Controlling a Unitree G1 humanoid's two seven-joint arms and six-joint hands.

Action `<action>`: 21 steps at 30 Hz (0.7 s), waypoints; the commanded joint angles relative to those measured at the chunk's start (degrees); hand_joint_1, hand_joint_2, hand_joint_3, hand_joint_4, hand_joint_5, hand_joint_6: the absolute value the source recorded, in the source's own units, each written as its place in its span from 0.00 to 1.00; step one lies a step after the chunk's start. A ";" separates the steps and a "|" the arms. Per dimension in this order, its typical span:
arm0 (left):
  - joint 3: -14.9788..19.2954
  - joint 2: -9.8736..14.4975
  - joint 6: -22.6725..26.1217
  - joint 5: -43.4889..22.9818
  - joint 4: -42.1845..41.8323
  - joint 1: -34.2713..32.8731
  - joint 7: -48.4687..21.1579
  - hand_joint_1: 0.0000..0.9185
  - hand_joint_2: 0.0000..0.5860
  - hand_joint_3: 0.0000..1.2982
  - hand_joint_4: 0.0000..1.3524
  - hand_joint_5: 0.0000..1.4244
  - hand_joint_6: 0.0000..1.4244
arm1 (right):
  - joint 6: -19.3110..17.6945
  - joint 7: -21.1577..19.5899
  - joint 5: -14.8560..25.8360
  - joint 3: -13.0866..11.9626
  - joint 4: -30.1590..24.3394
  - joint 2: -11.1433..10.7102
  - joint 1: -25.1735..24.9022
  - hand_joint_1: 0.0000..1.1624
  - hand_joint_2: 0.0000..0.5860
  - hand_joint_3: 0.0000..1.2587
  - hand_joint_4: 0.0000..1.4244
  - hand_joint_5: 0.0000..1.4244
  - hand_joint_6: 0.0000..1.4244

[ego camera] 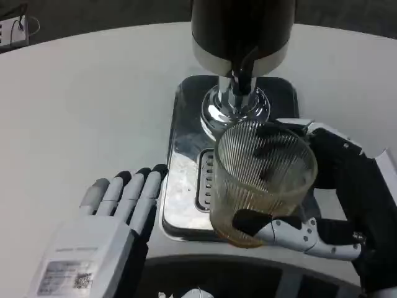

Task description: Grasp the cup under the faucet to collect the drink, then remove the cup.

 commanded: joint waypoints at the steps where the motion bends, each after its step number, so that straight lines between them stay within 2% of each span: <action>1: -0.11 -0.40 -0.82 2.13 -2.90 2.02 -0.90 0.00 0.08 0.00 0.00 0.00 0.00 | -3.89 0.03 0.77 -0.66 -4.57 -0.31 1.47 0.98 0.17 0.65 0.73 0.80 0.97; 6: 0.13 -0.32 -2.34 2.29 -4.89 3.62 -1.20 0.00 0.07 0.00 0.00 0.00 0.00 | -6.72 0.13 -0.04 -0.78 -6.20 -1.15 3.64 0.98 0.17 0.64 0.73 0.80 0.97; 10: -1.34 -0.87 -4.27 3.31 -6.35 4.86 -1.67 0.00 0.07 0.00 0.00 0.00 0.00 | -9.10 0.53 -0.48 -0.80 -7.39 -1.91 5.19 0.98 0.17 0.64 0.73 0.80 0.96; 21: -3.13 -2.95 -6.15 6.33 -7.38 1.67 -5.18 0.00 0.06 0.00 0.00 0.00 0.00 | -10.20 2.75 1.14 -2.63 -9.41 -4.29 7.06 0.98 0.17 0.64 0.72 0.79 0.96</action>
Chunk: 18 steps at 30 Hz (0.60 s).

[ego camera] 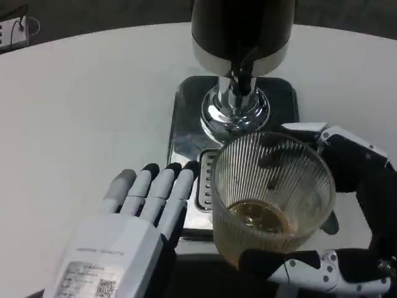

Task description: Grasp the cup under the faucet to collect the drink, then remove the cup.

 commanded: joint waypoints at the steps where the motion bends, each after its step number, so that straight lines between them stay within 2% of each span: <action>1: -0.77 -0.72 -0.90 1.68 -0.43 -1.37 -1.63 0.00 0.06 0.00 0.00 0.00 0.00 | -2.30 0.73 1.41 -0.63 -2.12 -0.55 -0.28 0.98 0.17 0.64 0.72 0.79 0.96; 10: -0.58 -2.55 -0.34 2.92 0.84 -3.11 -1.87 0.00 0.05 0.00 0.00 0.00 0.00 | -3.27 1.60 1.27 -1.37 -1.86 -1.75 -0.80 0.98 0.18 0.64 0.72 0.79 0.96; 18: -0.75 -3.32 -0.34 2.96 1.62 -3.59 -1.60 0.00 0.05 0.00 0.00 0.00 0.00 | -2.98 2.14 1.38 -1.68 -1.79 -1.60 -1.61 0.98 0.19 0.63 0.72 0.79 0.96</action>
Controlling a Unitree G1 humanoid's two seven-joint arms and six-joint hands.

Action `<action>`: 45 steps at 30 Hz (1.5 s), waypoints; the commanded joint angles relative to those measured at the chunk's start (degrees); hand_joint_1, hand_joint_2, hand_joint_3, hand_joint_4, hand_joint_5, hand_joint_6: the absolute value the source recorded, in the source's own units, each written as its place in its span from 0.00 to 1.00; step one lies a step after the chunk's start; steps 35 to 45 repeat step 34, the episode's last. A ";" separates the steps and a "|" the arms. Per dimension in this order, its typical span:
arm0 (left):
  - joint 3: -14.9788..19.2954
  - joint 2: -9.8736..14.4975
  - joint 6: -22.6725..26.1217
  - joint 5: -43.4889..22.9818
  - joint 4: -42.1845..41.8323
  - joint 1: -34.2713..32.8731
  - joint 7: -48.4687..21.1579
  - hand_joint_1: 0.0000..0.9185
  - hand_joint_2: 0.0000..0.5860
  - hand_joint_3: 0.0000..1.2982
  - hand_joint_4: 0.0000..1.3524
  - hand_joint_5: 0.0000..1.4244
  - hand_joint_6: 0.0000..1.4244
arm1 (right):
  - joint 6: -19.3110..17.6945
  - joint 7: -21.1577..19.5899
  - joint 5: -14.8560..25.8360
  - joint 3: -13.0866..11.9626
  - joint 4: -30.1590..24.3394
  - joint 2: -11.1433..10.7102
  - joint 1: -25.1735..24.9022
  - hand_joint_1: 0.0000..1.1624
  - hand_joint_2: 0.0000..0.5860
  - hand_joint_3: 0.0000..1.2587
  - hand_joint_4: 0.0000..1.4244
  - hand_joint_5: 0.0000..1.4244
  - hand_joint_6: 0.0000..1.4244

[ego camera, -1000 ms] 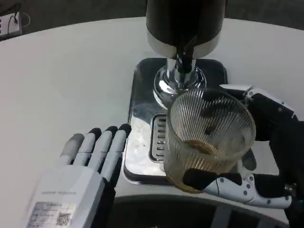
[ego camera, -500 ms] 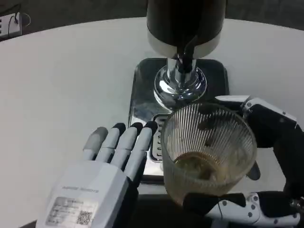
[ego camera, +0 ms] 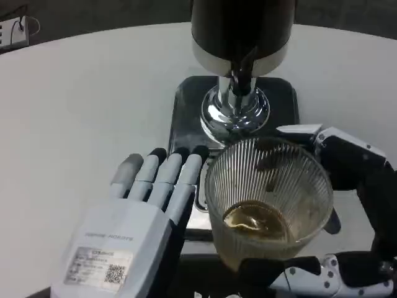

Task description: Grasp the cup under the faucet to collect the drink, then remove the cup.

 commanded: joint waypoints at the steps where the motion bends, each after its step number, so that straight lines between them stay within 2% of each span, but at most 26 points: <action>1: 0.00 -0.43 0.18 0.74 0.85 0.07 -0.51 0.00 0.05 0.00 0.00 0.00 0.00 | -1.93 0.16 1.14 -0.22 -1.23 0.05 -0.96 0.98 0.19 0.63 0.72 0.79 0.96; 18: 0.91 -0.69 0.11 -0.21 1.36 0.31 0.06 0.00 0.05 0.00 0.00 0.00 0.00 | -1.43 0.06 0.66 0.00 -1.48 0.45 -0.70 0.98 0.19 0.63 0.72 0.79 0.96; 45: 0.39 -1.23 0.01 0.06 1.38 0.33 0.07 0.00 0.05 0.00 0.00 0.00 0.00 | -1.05 -0.05 0.60 -0.13 -2.12 0.74 -0.13 0.98 0.19 0.64 0.72 0.79 0.96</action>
